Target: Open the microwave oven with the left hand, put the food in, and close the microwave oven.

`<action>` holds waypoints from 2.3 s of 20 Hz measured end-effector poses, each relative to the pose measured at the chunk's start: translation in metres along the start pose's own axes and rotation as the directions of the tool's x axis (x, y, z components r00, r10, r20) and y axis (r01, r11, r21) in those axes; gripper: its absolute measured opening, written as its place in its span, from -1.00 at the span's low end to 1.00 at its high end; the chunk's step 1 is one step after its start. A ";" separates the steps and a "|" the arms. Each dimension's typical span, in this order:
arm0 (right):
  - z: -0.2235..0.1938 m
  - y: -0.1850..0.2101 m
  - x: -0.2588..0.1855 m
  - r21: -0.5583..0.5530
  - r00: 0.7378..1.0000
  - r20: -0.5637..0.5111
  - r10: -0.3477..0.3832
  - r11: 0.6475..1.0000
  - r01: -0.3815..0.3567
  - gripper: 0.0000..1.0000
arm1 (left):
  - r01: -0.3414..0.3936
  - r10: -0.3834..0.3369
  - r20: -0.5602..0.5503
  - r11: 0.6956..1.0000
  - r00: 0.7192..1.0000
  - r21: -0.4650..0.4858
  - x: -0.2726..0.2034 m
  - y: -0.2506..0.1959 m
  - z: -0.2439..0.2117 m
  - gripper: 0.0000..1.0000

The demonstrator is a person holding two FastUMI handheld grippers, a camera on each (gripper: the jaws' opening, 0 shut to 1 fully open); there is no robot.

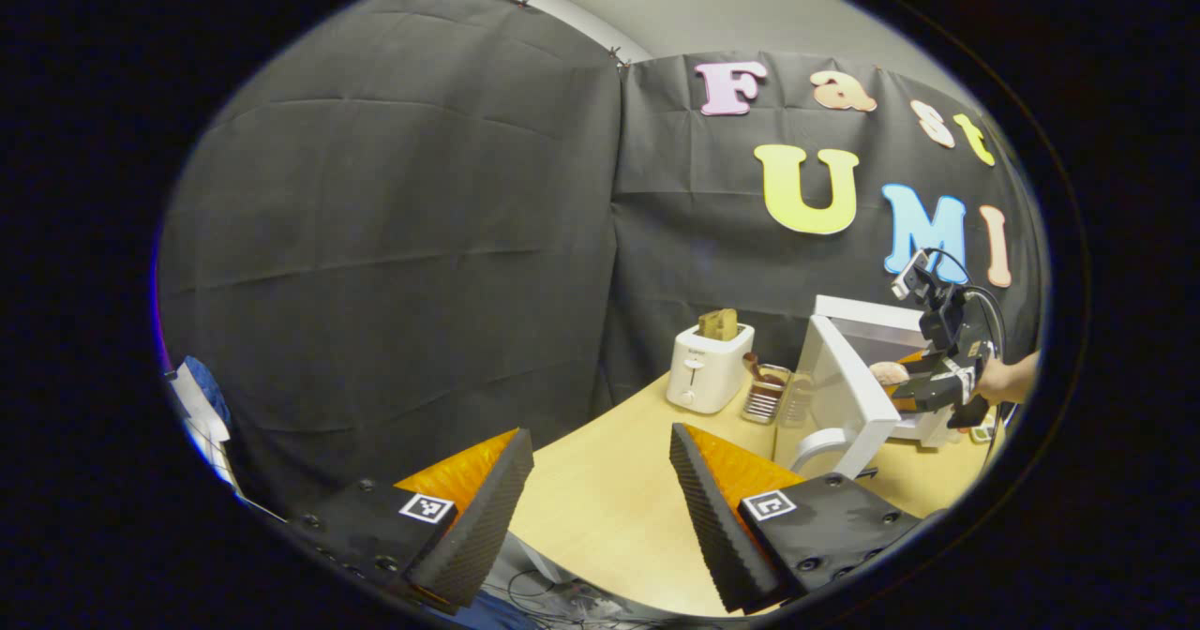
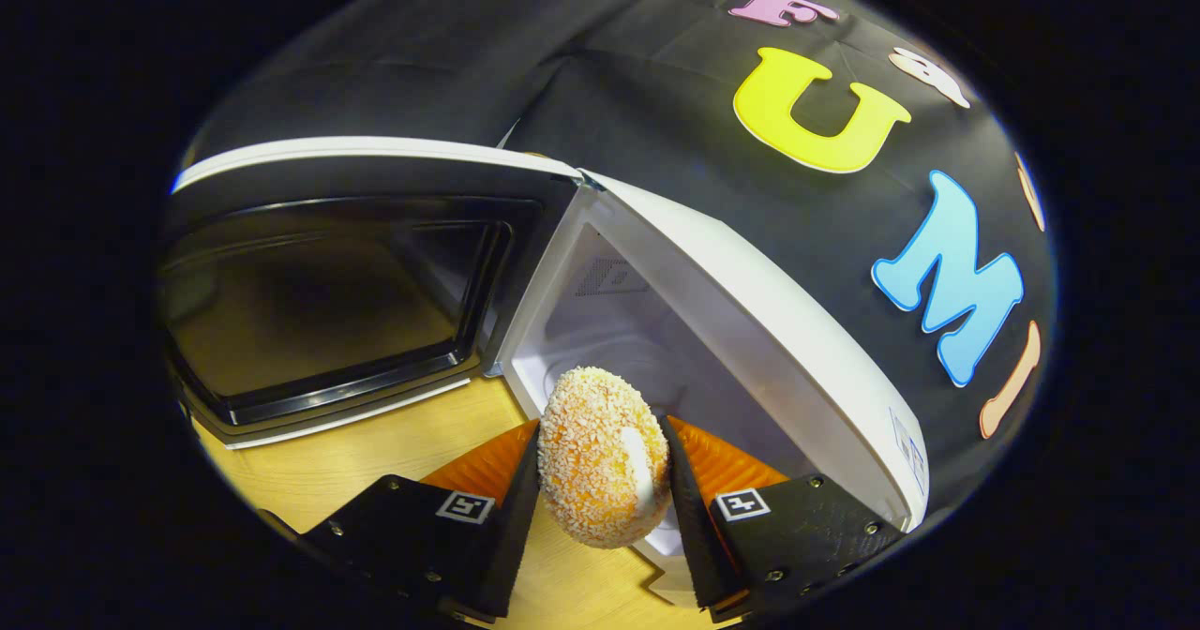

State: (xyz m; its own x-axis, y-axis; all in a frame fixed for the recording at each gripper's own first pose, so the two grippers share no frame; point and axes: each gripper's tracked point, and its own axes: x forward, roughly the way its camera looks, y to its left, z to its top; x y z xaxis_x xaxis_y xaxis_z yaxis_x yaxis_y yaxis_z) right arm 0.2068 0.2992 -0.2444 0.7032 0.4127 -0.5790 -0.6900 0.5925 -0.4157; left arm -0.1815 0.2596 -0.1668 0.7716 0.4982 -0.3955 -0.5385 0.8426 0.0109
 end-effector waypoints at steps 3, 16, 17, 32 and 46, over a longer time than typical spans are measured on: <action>-0.006 -0.007 0.026 -0.025 1.000 -0.016 -0.017 1.000 0.017 0.41 | -0.026 0.026 -0.010 1.000 1.000 0.012 -0.002 0.002 -0.002 0.92; -0.038 -0.019 0.091 -0.087 0.994 -0.079 -0.075 0.994 0.068 0.52 | -0.078 0.081 -0.084 0.996 0.993 0.039 -0.003 0.011 -0.020 0.91; -0.037 -0.021 0.091 -0.089 0.994 -0.077 -0.078 0.993 0.071 0.54 | -0.073 0.076 -0.089 0.997 0.993 0.033 -0.003 0.012 -0.023 0.90; 0.011 -0.016 -0.053 0.115 0.986 0.088 -0.144 0.984 0.133 0.95 | 0.156 -0.152 -0.061 0.985 0.986 0.067 0.042 -0.047 -0.014 0.90; 0.011 -0.086 -0.229 0.439 0.862 0.222 -0.456 0.836 0.329 0.94 | 0.370 -0.351 -0.170 0.924 0.921 0.096 0.082 -0.129 -0.054 0.75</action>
State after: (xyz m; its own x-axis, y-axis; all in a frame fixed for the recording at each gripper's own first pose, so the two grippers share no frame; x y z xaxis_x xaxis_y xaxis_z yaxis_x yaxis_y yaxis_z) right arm 0.1075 0.1611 -0.0686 0.9588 0.2391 -0.1531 -0.2699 0.9350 -0.2301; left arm -0.0674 0.1808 -0.2503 0.8421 0.1281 -0.5238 -0.1794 0.9826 -0.0481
